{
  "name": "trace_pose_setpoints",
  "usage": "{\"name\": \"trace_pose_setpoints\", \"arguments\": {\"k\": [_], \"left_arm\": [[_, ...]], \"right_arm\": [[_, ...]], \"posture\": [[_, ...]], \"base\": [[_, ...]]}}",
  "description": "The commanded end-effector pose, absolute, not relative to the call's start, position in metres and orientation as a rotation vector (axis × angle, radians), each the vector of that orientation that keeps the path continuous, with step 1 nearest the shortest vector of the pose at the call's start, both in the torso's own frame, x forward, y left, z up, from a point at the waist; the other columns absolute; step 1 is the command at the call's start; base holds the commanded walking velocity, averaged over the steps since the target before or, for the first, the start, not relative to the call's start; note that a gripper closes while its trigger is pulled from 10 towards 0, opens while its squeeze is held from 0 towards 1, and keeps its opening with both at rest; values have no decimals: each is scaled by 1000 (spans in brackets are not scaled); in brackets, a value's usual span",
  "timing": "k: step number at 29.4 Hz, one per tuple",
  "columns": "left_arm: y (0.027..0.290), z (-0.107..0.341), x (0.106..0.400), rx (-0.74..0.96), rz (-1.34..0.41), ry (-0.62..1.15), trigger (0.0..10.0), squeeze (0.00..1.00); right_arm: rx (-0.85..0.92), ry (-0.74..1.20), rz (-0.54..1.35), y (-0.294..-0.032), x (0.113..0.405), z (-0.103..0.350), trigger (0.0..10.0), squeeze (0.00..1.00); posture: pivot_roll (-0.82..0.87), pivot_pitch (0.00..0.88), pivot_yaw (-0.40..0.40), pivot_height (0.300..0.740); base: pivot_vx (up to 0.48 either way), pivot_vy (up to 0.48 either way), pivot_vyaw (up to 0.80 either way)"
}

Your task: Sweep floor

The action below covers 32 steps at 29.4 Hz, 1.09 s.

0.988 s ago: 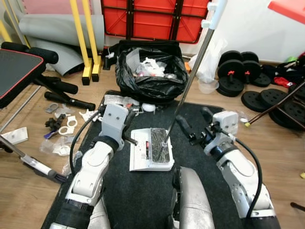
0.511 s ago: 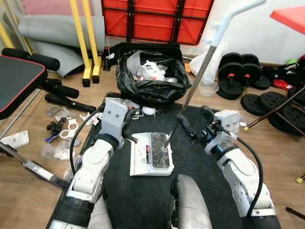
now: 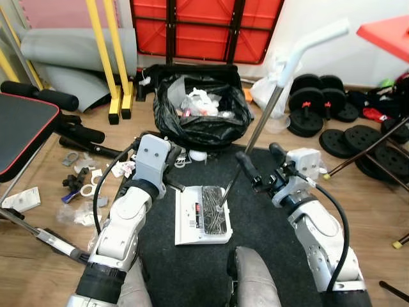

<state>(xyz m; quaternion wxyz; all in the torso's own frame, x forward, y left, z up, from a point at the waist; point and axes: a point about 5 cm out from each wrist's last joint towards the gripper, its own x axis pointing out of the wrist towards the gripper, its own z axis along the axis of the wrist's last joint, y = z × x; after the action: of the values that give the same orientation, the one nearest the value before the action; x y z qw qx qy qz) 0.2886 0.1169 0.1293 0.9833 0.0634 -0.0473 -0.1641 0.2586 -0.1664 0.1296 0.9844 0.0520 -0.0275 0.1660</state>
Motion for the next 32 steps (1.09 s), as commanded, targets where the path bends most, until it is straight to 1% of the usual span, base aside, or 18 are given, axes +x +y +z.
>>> {"name": "trace_pose_setpoints", "arguments": {"k": [1,6,12,15,22,26,27,32], "left_arm": [[114,127,289,127,-380,-83,10000,0],[117,128,288,131,-355,-92,10000,0],[117,129,288,130,-351,-95,10000,0],[117,130,288,125,-352,-98,10000,0],[114,132,288,127,-355,-121,10000,0],[114,132,288,130,-352,-121,10000,0],[114,131,288,136,-349,-116,10000,0],[114,130,288,140,-351,-107,10000,0]], "right_arm": [[80,-48,334,-168,259,129,10000,0],[81,-66,310,-169,261,131,10000,0],[76,-75,291,-171,261,132,10000,0],[71,-80,271,-172,260,133,10000,0],[60,-76,258,-176,260,133,10000,0],[58,-75,260,-176,260,133,10000,0],[55,-71,262,-176,260,132,10000,0],[53,-69,260,-176,259,131,10000,0]], "posture": [[-222,21,-96,640],[-215,25,-94,655],[-216,25,-94,660],[-225,25,-91,665],[-222,22,-111,685],[-222,21,-111,690],[-219,16,-114,700],[-217,8,-115,710]], "base": [[0,0,0],[0,0,0],[0,0,0],[-480,0,0],[0,0,0],[0,0,0],[0,0,0],[0,0,0]]}}
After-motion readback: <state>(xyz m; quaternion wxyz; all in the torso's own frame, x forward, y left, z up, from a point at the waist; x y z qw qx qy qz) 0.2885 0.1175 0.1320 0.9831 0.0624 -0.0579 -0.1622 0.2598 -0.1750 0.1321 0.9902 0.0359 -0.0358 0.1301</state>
